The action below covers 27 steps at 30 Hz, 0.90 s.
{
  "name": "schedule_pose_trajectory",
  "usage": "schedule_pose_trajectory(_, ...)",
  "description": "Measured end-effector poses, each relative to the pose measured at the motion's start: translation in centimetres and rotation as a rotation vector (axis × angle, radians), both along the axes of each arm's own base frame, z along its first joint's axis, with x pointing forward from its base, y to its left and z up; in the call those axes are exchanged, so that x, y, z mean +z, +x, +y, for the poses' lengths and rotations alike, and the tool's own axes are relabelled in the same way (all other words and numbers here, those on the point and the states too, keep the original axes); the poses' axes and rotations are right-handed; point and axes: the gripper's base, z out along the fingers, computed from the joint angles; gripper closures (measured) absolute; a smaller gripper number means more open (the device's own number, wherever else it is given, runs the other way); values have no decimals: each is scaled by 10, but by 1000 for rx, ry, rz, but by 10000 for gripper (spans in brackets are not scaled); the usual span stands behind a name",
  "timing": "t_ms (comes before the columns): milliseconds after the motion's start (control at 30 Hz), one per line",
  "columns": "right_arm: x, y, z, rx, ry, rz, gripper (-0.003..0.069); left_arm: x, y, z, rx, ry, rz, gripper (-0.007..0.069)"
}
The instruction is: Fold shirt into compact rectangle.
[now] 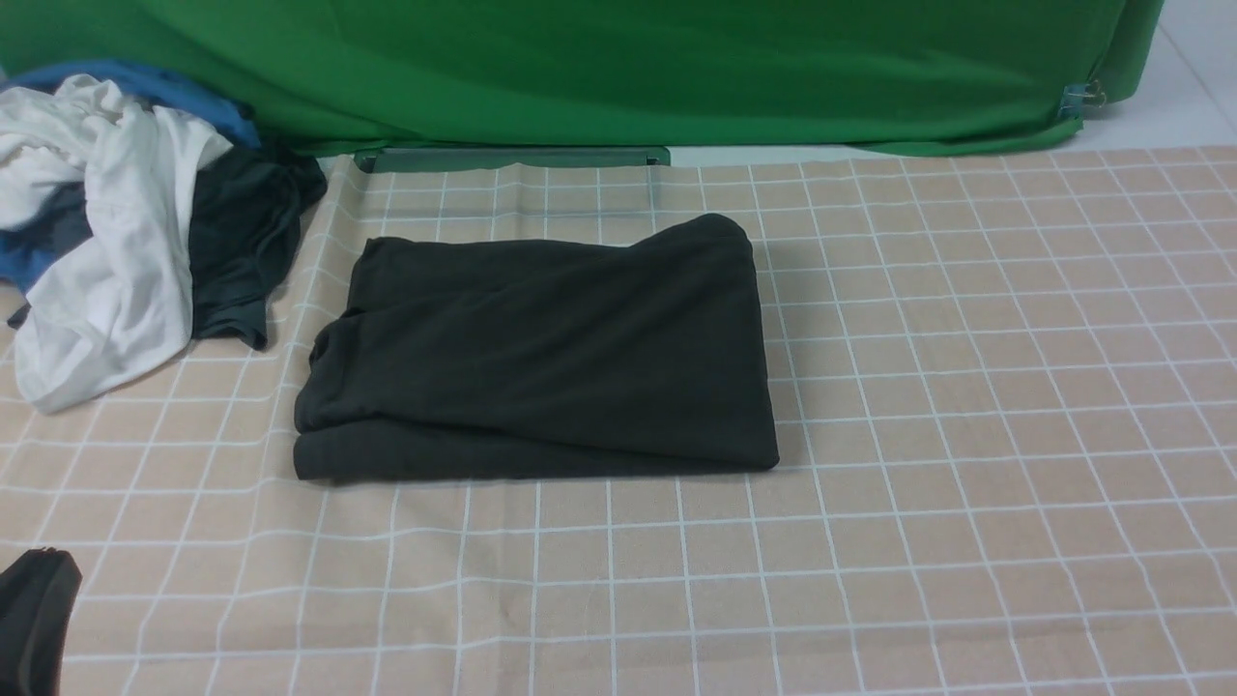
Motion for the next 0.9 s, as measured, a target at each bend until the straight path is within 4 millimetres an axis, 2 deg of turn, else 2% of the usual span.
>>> schedule_pose_trajectory(500,0,0,0,-21,-34,-2,424,0,0,0,0,0,-3,606)
schedule_pose_trajectory(600,-7,1,0,-44,-70,18,424,0,0,0,0,0,-3,606)
schedule_pose_trajectory(667,-15,4,1,-79,-106,46,424,0,0,0,0,0,-3,606)
schedule_pose_trajectory(767,-40,16,1,-160,-186,147,424,0,0,0,0,-1,-3,606)
schedule_pose_trajectory(833,-63,24,0,-201,-213,228,424,0,0,0,0,-1,-3,606)
schedule_pose_trajectory(900,-98,35,-1,-238,-234,351,424,0,0,0,0,-1,-3,606)
